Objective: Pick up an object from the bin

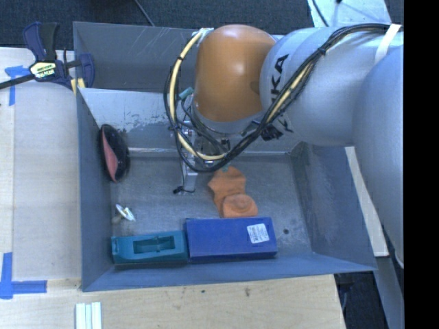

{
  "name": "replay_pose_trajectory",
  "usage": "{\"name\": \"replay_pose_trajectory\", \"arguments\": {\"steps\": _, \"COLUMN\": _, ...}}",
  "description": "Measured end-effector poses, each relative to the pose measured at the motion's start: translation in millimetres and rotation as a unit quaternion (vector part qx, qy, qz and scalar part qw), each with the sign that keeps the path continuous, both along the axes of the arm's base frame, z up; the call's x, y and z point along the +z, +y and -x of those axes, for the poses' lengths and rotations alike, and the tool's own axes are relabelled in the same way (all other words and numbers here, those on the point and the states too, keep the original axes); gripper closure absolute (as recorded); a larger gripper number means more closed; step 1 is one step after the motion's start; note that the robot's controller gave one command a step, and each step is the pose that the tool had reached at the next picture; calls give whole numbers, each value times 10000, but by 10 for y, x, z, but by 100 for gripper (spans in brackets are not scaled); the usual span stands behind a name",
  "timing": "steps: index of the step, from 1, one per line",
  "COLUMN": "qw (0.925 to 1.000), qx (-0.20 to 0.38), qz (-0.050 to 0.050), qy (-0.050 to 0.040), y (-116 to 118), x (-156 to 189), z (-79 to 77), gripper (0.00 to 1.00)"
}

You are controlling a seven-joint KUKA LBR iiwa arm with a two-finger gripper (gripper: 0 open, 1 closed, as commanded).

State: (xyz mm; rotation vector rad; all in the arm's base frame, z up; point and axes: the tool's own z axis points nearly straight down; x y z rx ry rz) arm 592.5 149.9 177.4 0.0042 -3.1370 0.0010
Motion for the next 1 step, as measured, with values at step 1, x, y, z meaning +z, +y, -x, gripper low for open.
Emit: {"name": "replay_pose_trajectory", "arguments": {"steps": 1, "qw": 10000, "qx": -11, "qz": -8, "qy": -37, "y": -5, "x": 51, "z": -13, "gripper": 0}}
